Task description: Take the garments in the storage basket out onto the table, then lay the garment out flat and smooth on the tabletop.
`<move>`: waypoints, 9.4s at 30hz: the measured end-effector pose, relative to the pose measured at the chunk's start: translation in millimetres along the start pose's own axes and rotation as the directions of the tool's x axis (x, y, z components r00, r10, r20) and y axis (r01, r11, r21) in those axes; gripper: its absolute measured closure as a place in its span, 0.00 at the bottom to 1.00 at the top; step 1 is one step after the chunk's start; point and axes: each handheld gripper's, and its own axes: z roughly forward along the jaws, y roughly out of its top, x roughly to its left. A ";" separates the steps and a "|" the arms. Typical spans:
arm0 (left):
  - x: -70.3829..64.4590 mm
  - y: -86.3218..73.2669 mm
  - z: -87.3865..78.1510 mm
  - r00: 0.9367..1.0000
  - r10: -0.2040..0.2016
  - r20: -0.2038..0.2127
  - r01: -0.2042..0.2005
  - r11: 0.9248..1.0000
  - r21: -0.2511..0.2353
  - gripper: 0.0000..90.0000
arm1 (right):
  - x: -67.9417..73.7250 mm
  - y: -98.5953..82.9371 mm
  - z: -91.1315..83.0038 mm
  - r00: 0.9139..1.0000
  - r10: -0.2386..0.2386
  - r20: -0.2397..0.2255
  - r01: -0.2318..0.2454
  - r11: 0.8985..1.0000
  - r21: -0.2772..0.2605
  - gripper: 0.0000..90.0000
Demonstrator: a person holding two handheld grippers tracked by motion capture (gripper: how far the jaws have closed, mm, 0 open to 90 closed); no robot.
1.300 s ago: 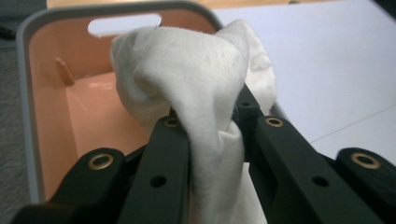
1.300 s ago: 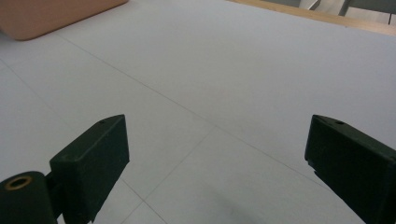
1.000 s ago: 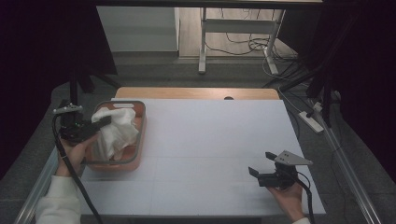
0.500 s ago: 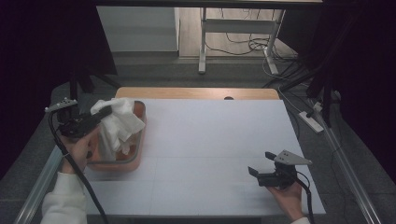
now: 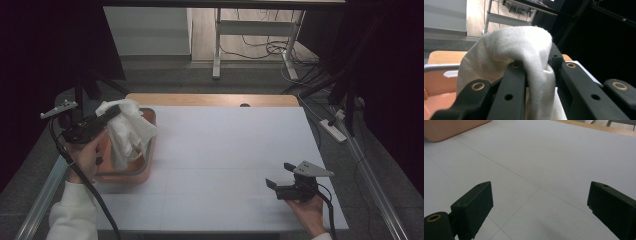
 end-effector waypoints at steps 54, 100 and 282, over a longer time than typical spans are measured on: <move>-63.4 38.3 7.9 0.982 0.023 0.188 -0.001 0.993 -0.114 0.90 | -1.8 -1.6 1.0 1.000 0.014 -0.005 -0.014 1.000 0.005 0.07; -108.9 24.9 41.3 0.938 0.034 0.344 -0.014 0.998 -0.060 0.89 | -3.1 -2.3 0.6 1.000 0.023 -0.006 -0.023 1.000 0.006 0.07; -94.4 -126.0 75.3 0.934 0.302 0.192 -0.356 0.838 0.412 0.14 | 6.0 -0.5 3.8 0.996 -0.032 -0.078 0.031 0.999 -0.008 0.09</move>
